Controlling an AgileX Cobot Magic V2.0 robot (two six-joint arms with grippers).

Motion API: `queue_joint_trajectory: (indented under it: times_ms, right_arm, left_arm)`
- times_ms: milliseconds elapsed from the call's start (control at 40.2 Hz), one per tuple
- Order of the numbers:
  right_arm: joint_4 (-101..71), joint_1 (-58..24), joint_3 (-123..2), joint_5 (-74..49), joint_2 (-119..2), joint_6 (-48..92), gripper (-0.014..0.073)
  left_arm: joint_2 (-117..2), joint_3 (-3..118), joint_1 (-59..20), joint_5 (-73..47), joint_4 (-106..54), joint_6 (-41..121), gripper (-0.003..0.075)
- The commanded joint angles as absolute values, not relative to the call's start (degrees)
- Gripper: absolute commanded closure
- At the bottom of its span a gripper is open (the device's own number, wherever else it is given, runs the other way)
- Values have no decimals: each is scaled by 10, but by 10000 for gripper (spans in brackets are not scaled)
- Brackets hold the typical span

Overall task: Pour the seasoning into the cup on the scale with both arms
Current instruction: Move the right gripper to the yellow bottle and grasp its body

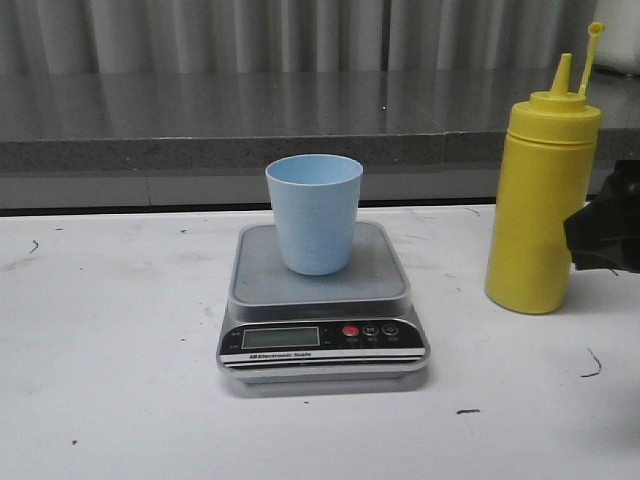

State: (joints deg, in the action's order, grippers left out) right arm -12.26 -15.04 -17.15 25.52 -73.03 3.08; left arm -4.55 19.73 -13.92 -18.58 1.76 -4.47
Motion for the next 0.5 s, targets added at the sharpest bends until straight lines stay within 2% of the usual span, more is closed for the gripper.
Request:
queue_joint_trajectory:
  times_ms: [0, 472]
  right_arm:
    - [-121, -152, -184, 360, -754, 20, -7]
    - [-60, -152, -239, 427, -888, -40, -7]
  left_arm:
    - [-52, 211, -139, -140, 12, -49, 740]
    - [-52, 211, -139, -140, 12, -49, 740]
